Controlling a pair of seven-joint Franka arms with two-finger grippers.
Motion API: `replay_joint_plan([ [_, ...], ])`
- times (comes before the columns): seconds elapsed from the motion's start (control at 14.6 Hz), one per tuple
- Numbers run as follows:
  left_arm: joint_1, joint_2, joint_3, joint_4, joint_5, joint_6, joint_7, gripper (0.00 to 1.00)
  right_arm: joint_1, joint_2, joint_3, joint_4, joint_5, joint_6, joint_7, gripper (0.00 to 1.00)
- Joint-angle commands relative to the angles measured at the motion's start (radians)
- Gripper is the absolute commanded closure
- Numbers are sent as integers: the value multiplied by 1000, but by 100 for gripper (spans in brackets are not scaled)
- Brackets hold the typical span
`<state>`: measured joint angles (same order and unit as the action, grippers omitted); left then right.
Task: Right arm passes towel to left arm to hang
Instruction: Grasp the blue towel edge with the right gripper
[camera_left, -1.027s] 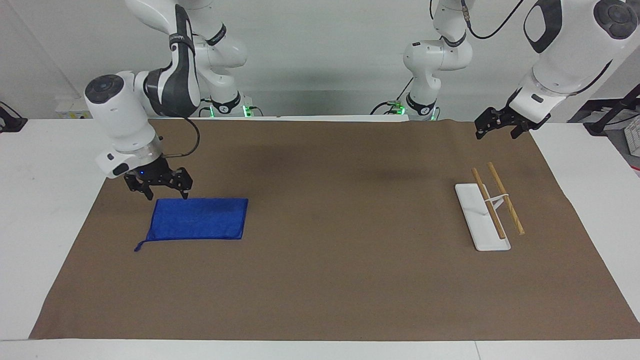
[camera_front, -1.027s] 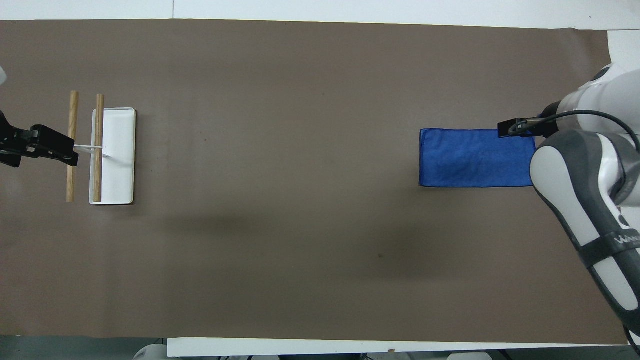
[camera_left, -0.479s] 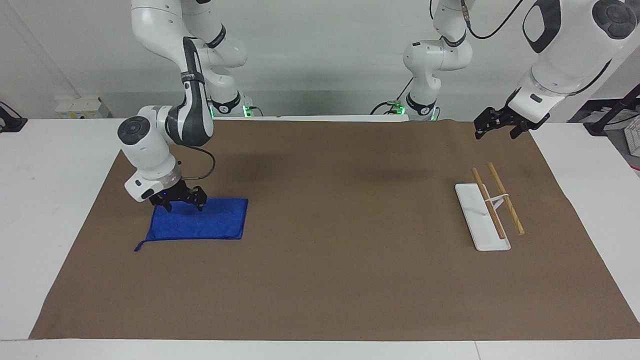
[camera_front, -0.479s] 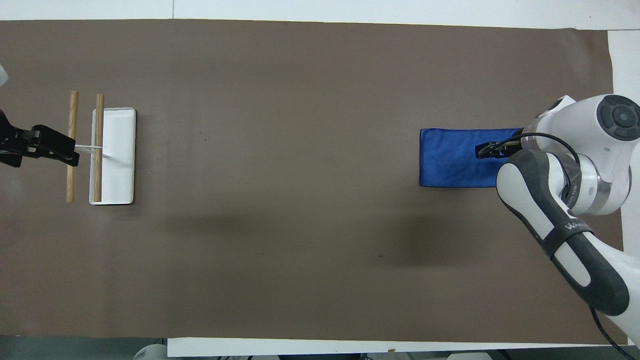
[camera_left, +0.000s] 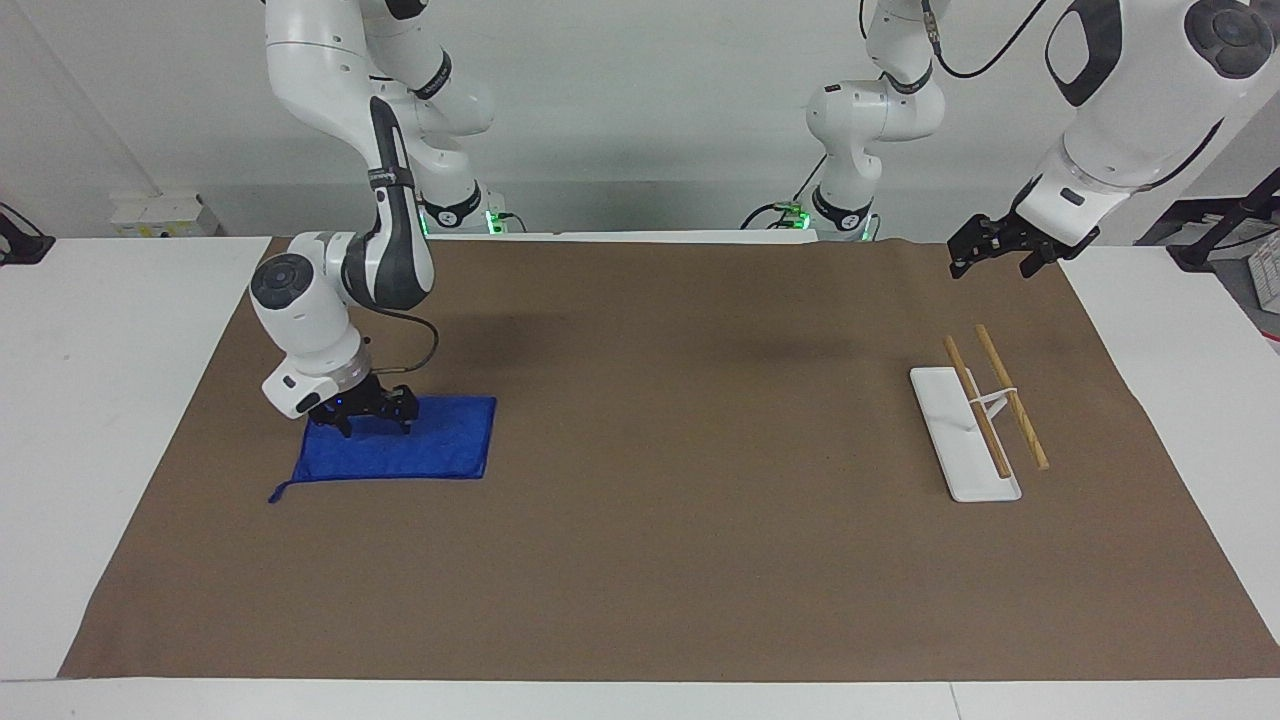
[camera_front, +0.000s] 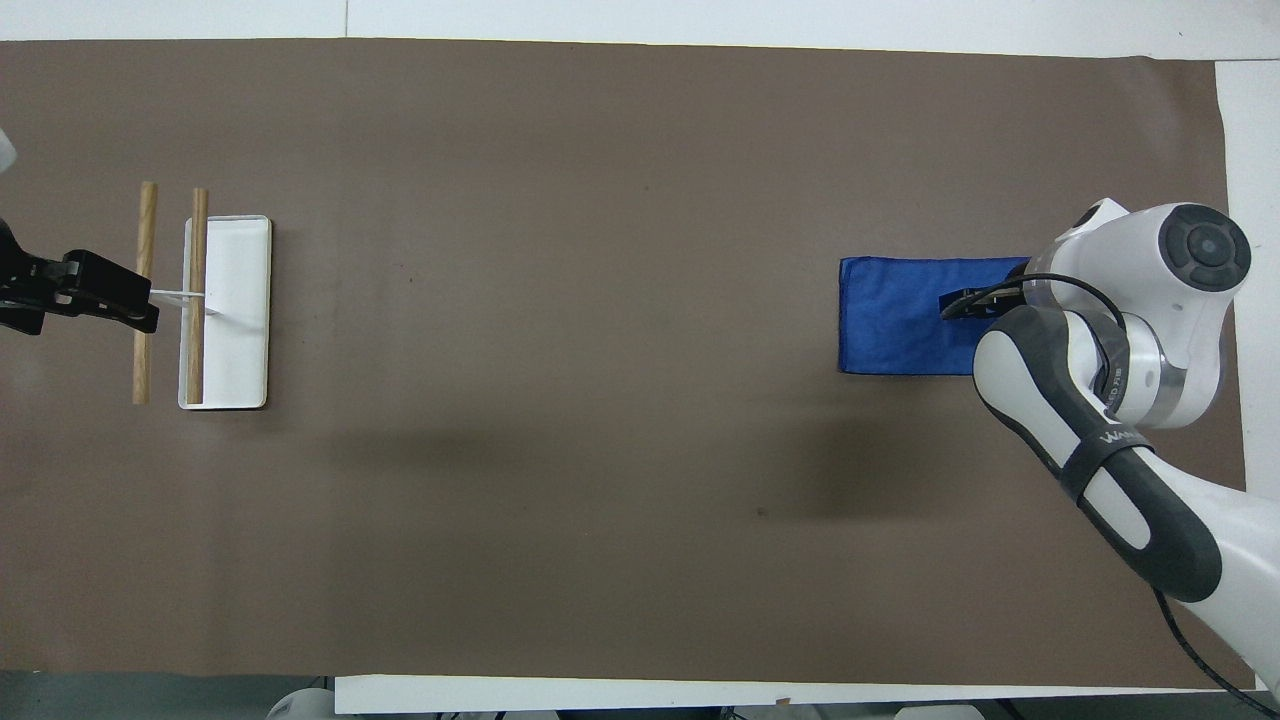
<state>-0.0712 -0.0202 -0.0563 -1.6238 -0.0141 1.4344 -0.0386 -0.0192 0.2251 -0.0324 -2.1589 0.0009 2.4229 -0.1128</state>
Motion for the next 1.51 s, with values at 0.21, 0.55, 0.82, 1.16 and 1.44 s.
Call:
replay_joint_plan([
  [0.21,8,-7,-7,-2,-7,-8,-10,0,-8,25,6,-19,8,39,-44,6],
  [0.55,8,-7,-2,-2,-7,-6,-10,0,-8,26,6,-24,8,44,-48,56],
  [0.82,8,-6,0,-2,-7,-5,-12,0,-11,26,6,-21,8,42,-42,100],
  [1.16,8,-6,3,-2,-9,-2,-15,0,-12,13,9,33,11,-49,77,100],
  [1.44,8,-6,3,-2,-10,-3,-17,0,-10,-13,92,168,13,-284,348,100],
])
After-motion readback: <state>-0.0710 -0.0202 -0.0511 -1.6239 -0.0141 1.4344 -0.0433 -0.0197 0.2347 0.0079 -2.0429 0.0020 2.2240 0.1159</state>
